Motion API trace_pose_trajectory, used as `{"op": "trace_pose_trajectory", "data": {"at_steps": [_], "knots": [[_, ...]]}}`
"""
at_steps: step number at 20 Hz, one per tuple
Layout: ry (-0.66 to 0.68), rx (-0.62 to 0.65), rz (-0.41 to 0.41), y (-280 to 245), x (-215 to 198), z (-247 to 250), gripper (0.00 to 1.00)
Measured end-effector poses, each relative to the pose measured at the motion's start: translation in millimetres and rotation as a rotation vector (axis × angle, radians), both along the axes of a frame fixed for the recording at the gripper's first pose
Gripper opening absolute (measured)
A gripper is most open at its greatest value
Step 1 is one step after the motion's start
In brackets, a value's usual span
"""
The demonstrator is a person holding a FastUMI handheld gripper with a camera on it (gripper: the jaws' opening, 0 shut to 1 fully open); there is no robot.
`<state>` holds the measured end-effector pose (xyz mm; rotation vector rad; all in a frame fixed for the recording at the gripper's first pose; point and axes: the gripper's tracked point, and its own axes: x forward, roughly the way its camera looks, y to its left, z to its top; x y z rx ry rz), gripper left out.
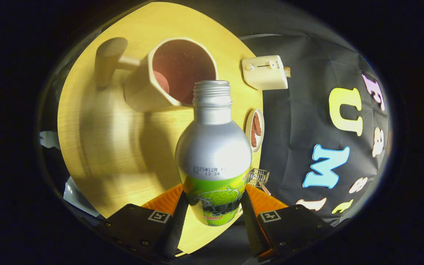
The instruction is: Take the bottle from table, then pour the juice into the cup, finally place the bottle on the coaster
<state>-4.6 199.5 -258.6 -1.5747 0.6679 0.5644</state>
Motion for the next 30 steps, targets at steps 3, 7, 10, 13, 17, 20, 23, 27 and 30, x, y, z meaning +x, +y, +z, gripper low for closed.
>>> {"op": "trace_pose_trajectory", "data": {"at_steps": [3, 7, 10, 13, 17, 20, 23, 27, 30], "knots": [[-0.003, -0.026, 0.015, 2, 4, 1, 0.73], [-0.015, -0.082, 0.063, 3, 8, 7, 0.73], [-0.018, -0.122, 0.079, -1, 9, 9, 0.73], [-0.023, -0.15, 0.097, 0, 8, 10, 0.73], [-0.026, -0.181, 0.109, -1, 8, 8, 0.73], [-0.025, -0.192, 0.108, -2, 11, 8, 0.73], [-0.025, -0.2, 0.112, 0, 13, 8, 0.73], [-0.021, -0.213, 0.122, 0, 13, 10, 0.73], [-0.019, -0.224, 0.123, 0, 16, 12, 0.73]]}}
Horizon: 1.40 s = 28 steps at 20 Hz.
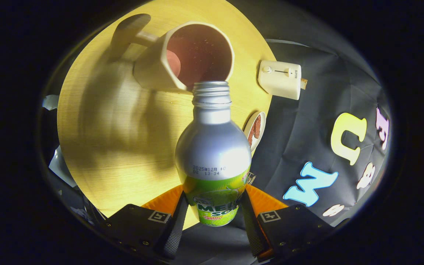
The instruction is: Take the bottle from table, then pour the juice into the cup, finally place the bottle on the coaster
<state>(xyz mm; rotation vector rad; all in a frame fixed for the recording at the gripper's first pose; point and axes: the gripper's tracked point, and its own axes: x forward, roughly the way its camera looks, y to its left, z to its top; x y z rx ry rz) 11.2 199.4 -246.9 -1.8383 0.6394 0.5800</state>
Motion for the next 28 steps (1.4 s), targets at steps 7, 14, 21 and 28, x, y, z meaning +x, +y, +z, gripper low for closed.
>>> {"op": "trace_pose_trajectory", "data": {"at_steps": [7, 14, 21, 28], "knots": [[0.002, -0.029, 0.017, 1, 1, 3, 0.73], [0.005, -0.061, 0.029, 3, 0, 7, 0.73], [0.015, -0.095, 0.039, 2, -1, 11, 0.73], [0.035, -0.14, 0.054, 2, 1, 16, 0.73]]}}
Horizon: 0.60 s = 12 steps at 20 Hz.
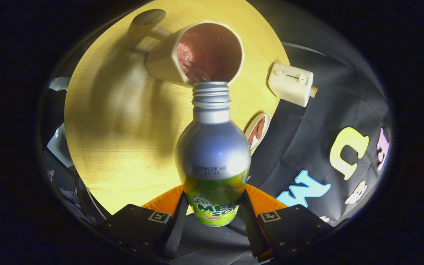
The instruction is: Take the bottle from table, then pour the juice into the cup, finally place the bottle on the coaster
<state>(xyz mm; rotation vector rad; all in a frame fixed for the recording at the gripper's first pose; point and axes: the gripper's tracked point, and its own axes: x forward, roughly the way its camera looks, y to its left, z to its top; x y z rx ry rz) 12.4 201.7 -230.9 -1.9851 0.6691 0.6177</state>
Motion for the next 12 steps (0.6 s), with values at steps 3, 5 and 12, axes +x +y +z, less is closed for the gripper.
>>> {"op": "trace_pose_trajectory", "data": {"at_steps": [3, 5, 12], "knots": [[0.006, -0.008, 0.003, 2.1, -1.4, 1.2, 0.73], [0.006, -0.018, 0.011, 3.5, -0.5, 2.8, 0.73], [0.003, -0.053, 0.029, 7.4, 0.9, 7.8, 0.73]]}}
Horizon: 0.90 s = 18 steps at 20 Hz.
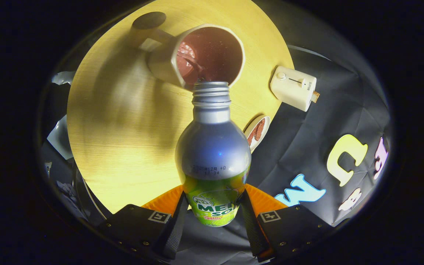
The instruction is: Take the bottle from table, then pour the juice into the cup, finally place the bottle on the coaster
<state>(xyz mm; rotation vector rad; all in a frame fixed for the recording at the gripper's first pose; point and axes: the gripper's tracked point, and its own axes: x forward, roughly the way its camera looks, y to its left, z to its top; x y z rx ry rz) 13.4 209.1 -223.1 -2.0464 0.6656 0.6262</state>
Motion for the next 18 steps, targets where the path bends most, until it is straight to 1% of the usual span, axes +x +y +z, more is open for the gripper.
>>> {"op": "trace_pose_trajectory", "data": {"at_steps": [4, 18], "knots": [[-0.007, -0.022, 0.022, 3, 0, 3, 0.73], [-0.028, -0.077, 0.048, 9, 6, 16, 0.73]]}}
